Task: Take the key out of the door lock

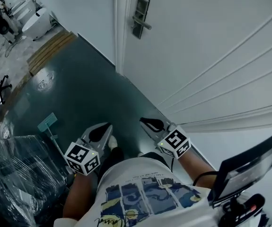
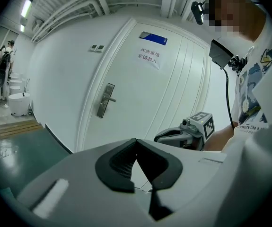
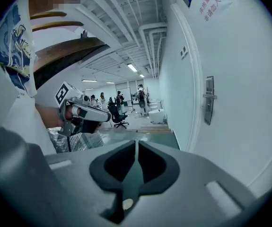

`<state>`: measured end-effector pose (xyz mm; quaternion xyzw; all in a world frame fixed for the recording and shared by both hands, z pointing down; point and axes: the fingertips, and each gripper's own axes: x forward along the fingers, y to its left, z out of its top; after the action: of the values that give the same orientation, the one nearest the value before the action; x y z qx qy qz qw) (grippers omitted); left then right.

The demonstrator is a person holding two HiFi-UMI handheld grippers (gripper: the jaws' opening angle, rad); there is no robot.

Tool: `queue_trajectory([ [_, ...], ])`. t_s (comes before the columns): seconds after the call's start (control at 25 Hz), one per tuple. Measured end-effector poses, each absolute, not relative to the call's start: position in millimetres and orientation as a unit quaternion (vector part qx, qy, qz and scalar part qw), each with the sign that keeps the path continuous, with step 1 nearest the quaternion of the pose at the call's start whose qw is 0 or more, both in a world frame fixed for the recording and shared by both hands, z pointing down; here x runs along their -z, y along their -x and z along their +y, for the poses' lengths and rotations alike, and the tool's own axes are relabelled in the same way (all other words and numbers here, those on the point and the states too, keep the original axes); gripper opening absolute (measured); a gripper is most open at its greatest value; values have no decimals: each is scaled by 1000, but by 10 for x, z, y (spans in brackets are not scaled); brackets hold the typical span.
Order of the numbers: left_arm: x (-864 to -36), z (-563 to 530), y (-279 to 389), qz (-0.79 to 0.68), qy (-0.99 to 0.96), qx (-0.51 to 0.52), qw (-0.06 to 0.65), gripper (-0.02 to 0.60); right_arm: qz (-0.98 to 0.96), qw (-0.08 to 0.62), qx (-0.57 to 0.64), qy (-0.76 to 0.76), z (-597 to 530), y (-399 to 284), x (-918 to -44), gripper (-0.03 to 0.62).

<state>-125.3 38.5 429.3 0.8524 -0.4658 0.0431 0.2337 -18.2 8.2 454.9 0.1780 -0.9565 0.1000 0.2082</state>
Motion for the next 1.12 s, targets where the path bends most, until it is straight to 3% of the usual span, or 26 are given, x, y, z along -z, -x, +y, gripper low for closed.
queue_trajectory([
  [0.28,-4330,-192,1718,-427,-867,-36,255,6,-947,195,-119,-225,-262,578,-4481,11],
  [0.8,-4485,-2490,1056,-391,-863,-29,319,28,-937,190,-130,-263,-2065,-230,-4538,11],
  [1.12,-4598,-3421,1211,-380,-850,18,366,66,-931,183,-124,-289,-2456,-199,-4468,11],
])
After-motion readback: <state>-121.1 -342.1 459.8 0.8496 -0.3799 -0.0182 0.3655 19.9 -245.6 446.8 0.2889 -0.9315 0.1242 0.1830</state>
